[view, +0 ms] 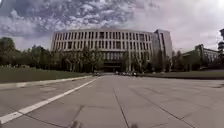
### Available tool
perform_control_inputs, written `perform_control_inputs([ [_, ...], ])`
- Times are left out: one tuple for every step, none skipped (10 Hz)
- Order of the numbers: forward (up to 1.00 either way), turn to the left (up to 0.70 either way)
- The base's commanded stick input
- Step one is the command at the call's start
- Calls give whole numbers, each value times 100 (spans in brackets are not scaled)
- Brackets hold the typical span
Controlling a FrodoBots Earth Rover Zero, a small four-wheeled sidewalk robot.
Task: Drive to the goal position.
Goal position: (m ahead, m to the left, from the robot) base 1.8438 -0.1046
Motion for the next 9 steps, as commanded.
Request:
perform_control_inputs([
  [70, -2],
  [70, -8],
  [70, -14],
  [70, -1],
  [70, -12],
  [70, -21],
  [70, -27],
  [70, -27],
  [70, -25],
])
